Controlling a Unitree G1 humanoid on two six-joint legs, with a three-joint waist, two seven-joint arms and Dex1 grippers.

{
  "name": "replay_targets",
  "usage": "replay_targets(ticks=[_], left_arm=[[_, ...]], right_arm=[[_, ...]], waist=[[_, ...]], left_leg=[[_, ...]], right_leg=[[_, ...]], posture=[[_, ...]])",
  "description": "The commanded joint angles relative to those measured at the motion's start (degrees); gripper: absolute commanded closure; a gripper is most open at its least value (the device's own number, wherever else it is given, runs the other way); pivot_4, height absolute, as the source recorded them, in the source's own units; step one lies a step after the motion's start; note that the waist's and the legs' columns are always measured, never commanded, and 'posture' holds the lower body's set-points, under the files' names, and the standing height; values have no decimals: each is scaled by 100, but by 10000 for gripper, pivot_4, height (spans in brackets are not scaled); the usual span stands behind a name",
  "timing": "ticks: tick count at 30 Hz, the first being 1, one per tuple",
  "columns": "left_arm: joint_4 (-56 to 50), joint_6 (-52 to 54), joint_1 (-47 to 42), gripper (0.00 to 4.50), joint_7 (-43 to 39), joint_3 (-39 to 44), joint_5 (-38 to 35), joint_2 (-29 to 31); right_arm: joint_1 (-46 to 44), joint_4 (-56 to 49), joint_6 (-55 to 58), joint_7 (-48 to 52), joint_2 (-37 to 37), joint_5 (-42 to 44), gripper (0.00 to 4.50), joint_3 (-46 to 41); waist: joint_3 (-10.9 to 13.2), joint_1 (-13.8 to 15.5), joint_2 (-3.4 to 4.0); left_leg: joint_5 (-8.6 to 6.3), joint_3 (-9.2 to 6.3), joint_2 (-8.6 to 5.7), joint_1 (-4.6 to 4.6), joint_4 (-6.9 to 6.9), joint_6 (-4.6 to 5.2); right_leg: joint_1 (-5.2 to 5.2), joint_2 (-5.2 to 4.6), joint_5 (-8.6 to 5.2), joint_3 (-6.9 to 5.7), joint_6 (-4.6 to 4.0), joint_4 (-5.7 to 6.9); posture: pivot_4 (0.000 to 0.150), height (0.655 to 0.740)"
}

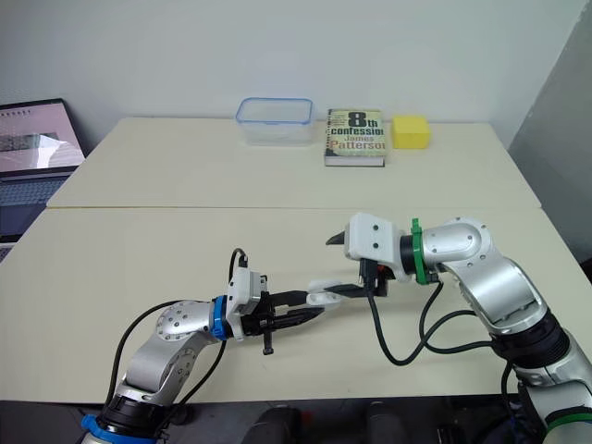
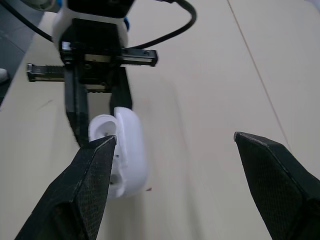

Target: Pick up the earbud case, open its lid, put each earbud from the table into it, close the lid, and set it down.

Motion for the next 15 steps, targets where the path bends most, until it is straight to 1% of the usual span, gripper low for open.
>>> replay_targets(ticks=[1, 6, 9, 11, 15], left_arm=[[-127, -120, -6, 37572, -39, -10, -56, 7], [-15, -80, -81, 37572, 80, 71, -74, -44], [-49, 15, -33, 37572, 308, 265, -178, -82], [-141, 89, 60, 37572, 475, 434, -280, -75], [-364, 215, 331, 37572, 870, 829, -430, -49]], right_arm=[[-91, -56, 7, -31, -23, 57, 5625, -198], [-1, -60, 26, 21, -149, 162, 5625, -382], [331, -175, -7, 236, -527, 406, 5625, -829], [680, -266, -99, 312, -783, 522, 5625, -1160], [1727, -307, -485, 220, -1144, 540, 5625, -2048]], waist=[[0, 0, 0], [0, 0, 0], [0, 18, 0], [0, 54, 0], [0, 82, 0]], left_leg=[[0, 0, 0, 0, -1, 0], [0, 1, 0, -1, -2, 0], [0, 1, 0, -2, -3, 0], [0, 3, 1, -4, -3, 0], [0, 6, 2, -4, -14, 0]], right_leg=[[-1, 0, 0, 1, 0, 0], [-1, 0, 0, 0, 0, -1], [-1, -1, -1, -1, 0, -3], [0, -2, -1, -5, 0, -8], [0, -2, -1, -4, 1, -16]], posture=[[1500, 7400], [1500, 7400], [1500, 7400], [1500, 7400], [1500, 7400]])
